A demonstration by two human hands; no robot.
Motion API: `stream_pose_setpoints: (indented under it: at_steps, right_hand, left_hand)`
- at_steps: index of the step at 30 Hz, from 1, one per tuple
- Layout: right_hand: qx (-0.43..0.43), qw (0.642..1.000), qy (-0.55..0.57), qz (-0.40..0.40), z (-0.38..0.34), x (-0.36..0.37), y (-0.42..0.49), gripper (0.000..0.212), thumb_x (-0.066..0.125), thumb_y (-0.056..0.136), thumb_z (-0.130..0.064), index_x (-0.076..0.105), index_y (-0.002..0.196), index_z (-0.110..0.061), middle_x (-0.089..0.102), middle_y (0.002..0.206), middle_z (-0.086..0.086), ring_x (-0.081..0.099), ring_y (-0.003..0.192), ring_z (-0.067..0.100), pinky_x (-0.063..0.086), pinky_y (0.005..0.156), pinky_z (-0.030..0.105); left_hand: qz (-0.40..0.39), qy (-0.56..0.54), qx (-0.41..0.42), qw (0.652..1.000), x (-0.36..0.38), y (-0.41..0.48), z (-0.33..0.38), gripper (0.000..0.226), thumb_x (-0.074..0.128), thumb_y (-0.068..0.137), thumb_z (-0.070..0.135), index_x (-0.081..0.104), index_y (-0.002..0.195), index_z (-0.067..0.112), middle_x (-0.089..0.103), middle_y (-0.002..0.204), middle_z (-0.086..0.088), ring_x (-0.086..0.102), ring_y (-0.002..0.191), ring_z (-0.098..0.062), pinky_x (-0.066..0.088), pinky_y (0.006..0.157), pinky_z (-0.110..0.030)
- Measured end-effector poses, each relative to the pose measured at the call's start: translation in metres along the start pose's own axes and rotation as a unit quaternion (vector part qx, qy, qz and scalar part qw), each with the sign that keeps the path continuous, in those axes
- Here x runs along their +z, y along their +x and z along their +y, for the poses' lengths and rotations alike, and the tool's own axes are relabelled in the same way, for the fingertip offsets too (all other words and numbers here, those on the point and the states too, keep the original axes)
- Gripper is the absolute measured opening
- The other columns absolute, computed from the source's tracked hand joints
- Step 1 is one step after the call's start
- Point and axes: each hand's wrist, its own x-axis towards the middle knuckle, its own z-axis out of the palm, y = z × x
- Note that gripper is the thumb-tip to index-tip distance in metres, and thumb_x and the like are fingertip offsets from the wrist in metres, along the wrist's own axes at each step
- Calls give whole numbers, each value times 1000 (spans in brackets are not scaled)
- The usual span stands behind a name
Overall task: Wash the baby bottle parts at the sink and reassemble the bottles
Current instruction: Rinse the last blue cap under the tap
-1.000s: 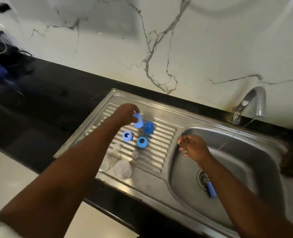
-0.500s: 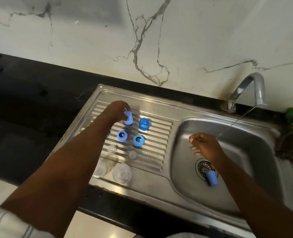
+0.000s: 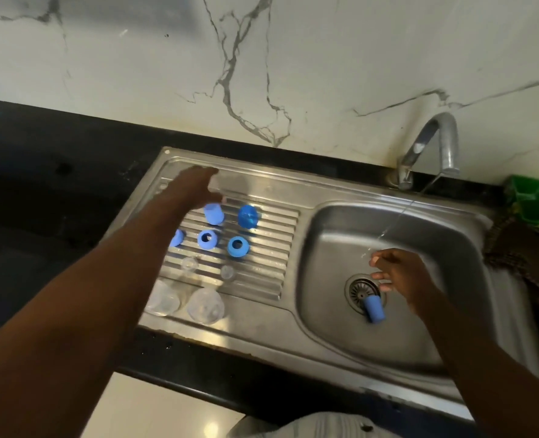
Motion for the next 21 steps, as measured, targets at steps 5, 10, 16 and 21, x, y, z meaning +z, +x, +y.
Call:
stream_pose_setpoints:
  at_steps: [5, 10, 16, 21]
  right_hand:
    - [49, 998, -41, 27, 37, -33, 13, 15, 56, 95, -5, 67, 92, -14, 71, 96, 17, 63, 65, 24, 49, 56, 26]
    - [86, 981, -176, 17, 71, -31, 30, 9, 63, 85, -10, 71, 84, -9, 71, 81, 18, 68, 65, 31, 56, 62, 37]
    - [80, 921, -379, -37, 96, -15, 23, 53, 65, 78, -52, 63, 109, -9, 64, 113, 14, 62, 103, 35, 46, 77, 30]
    - [101, 919, -381, -26, 103, -5, 28, 45, 51, 87, -53, 70, 109, -18, 67, 115, 9, 63, 103, 31, 52, 89, 37]
  left_hand:
    - [142, 3, 77, 987, 18, -19, 60, 35, 67, 93, 27, 64, 124, 13, 64, 117, -15, 60, 110, -36, 46, 93, -43]
    - [80, 11, 140, 987, 60, -40, 121, 26, 63, 90, 31, 69, 112, 19, 66, 105, -11, 64, 100, -36, 53, 84, -46]
    - [14, -12, 149, 989, 94, -61, 178, 26, 58, 86, 30, 74, 101, 17, 71, 100, -12, 66, 97, -35, 54, 83, -46]
    - [-35, 13, 146, 989, 119, -79, 204, 43, 43, 81, 38, 74, 100, 15, 70, 99, -15, 66, 93, -37, 53, 77, -43]
